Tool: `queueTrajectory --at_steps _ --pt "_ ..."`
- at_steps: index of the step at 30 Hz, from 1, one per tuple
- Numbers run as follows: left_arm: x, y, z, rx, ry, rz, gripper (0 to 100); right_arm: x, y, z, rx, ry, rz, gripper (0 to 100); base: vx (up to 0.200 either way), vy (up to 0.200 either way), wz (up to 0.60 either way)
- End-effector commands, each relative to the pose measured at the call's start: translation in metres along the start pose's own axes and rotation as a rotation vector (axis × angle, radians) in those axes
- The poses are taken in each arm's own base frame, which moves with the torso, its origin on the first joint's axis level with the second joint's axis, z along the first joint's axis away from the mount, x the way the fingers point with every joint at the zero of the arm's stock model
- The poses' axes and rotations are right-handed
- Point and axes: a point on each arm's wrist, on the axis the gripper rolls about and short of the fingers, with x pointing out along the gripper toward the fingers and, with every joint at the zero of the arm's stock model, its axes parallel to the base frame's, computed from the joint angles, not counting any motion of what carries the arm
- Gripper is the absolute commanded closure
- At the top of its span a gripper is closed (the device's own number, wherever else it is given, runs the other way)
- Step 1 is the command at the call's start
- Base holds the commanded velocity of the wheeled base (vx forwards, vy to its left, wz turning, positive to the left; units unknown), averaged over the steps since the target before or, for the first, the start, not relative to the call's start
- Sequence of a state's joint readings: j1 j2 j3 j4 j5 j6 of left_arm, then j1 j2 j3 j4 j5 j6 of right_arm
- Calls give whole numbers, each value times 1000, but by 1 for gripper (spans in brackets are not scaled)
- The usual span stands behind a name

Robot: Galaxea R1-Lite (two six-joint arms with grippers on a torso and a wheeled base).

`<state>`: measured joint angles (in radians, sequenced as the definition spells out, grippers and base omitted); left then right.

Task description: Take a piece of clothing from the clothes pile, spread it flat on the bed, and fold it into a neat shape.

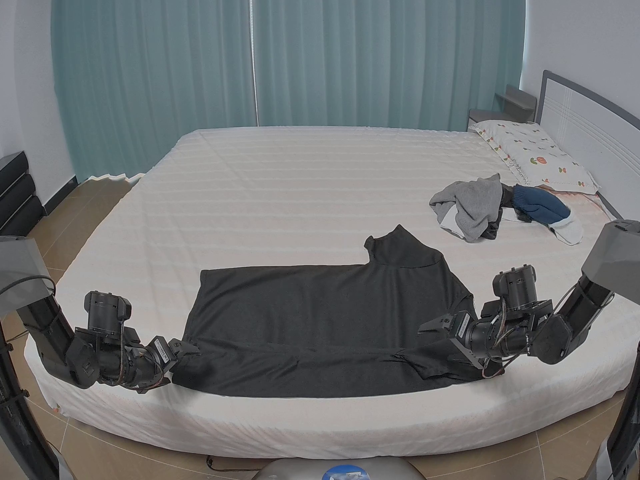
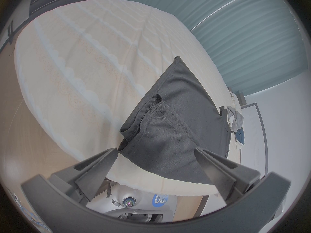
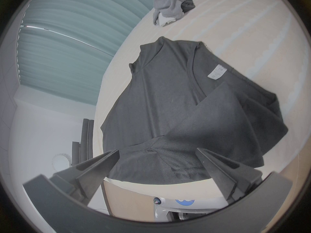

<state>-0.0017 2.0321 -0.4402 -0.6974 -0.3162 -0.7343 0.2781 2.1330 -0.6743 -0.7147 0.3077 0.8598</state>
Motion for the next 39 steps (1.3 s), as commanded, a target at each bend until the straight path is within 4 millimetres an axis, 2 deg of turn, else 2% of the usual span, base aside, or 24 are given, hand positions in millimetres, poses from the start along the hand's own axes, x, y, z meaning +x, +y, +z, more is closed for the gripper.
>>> queueTrajectory --at_steps 1,8,19,24,27,33,39 --pt "1 1 0 -2 2 2 0 14 -15 -11 15 47 -46 0 0 0 0" --pt "1 1 0 -2 2 2 0 17 -19 -15 14 68 -67 0 0 0 0" --pt "1 1 0 -2 2 2 0 -15 14 -2 -27 -18 46 0 0 0 0" --pt "0 0 0 -1 1 1 0 -9 19 -13 -43 20 50 0 0 0 0" --pt "0 0 0 -1 0 0 0 2 18 -23 -43 55 38 0 0 0 0" --pt "0 0 0 -1 0 0 0 18 4 -31 -33 89 -19 0 0 0 0" --pt "0 0 0 -1 0 0 0 17 4 -34 -51 100 -28 0 0 0 0"
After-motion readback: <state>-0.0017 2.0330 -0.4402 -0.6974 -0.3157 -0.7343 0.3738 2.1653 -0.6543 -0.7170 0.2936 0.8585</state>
